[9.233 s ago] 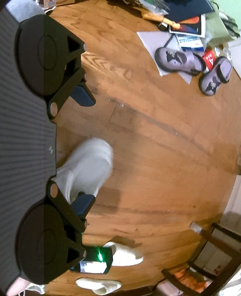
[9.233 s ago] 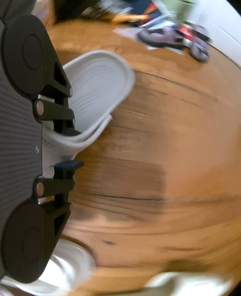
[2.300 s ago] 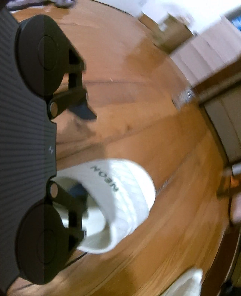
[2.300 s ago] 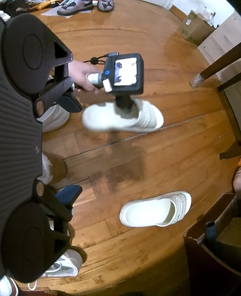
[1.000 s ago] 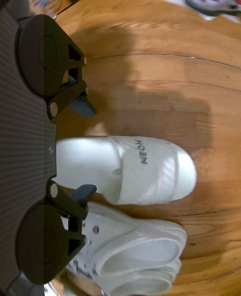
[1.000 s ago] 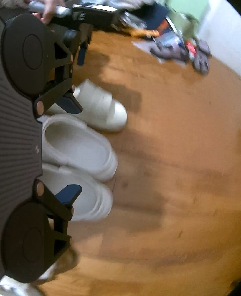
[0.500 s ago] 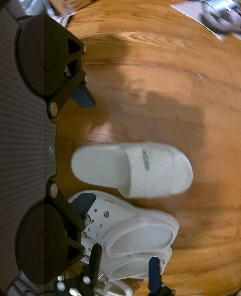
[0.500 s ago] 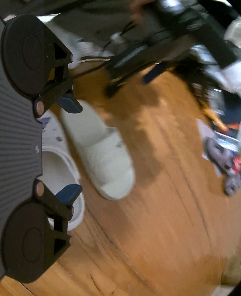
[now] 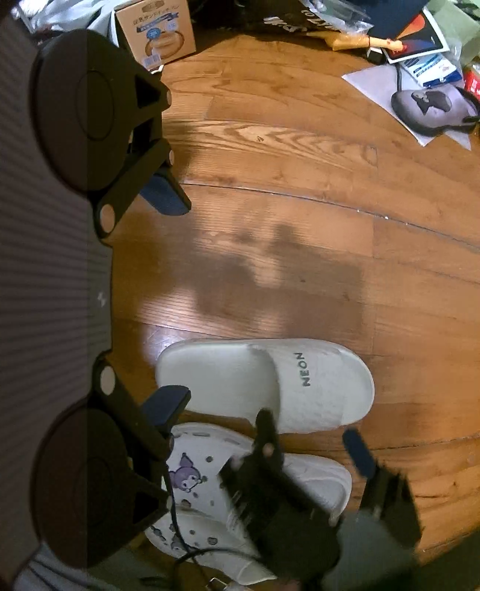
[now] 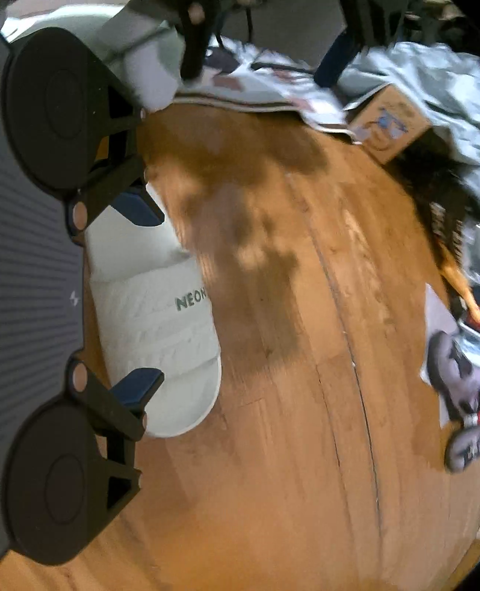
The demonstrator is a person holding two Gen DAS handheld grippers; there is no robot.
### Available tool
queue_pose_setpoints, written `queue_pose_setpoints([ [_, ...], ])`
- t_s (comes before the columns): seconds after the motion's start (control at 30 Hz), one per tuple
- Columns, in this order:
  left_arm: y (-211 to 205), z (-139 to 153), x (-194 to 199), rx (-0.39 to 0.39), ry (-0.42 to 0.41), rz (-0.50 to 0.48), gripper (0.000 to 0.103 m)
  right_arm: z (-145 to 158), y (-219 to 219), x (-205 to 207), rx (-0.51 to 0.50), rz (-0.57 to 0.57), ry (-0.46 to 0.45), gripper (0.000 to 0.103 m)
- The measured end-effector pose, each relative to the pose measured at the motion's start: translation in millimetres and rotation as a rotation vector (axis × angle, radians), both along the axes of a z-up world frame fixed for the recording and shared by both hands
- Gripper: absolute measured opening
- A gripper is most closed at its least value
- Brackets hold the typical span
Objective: Organize scattered shoes
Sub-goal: 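Grasp the NEON slide at its strap with the right gripper and lift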
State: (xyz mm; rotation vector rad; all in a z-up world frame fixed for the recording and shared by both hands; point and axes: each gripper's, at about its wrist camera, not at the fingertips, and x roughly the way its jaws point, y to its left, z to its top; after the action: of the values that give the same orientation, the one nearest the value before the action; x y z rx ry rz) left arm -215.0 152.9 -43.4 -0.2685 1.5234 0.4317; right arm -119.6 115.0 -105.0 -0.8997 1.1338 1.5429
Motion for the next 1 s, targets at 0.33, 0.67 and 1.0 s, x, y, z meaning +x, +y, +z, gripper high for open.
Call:
queue_pose_setpoints([
  [0.33,-15.7,-6.3,-18.7,-0.061,-0.107,-0.014,0.1,-35.9,6.3,-24.1,-0.145,0.12,-0.191,0.086],
  [0.67,-6.2,-0.5,-20.3,-0.059,-0.072,0.089,0.1,-43.9,0.8,-13.4,-0.138,0.041,-0.22,0.089],
  [1.0,-4.7,-14.3,-31.9,-0.002,0.049,0.129,0.1,-74.0,23.7,-28.5,-0.192,0.062,-0.273,0.082],
])
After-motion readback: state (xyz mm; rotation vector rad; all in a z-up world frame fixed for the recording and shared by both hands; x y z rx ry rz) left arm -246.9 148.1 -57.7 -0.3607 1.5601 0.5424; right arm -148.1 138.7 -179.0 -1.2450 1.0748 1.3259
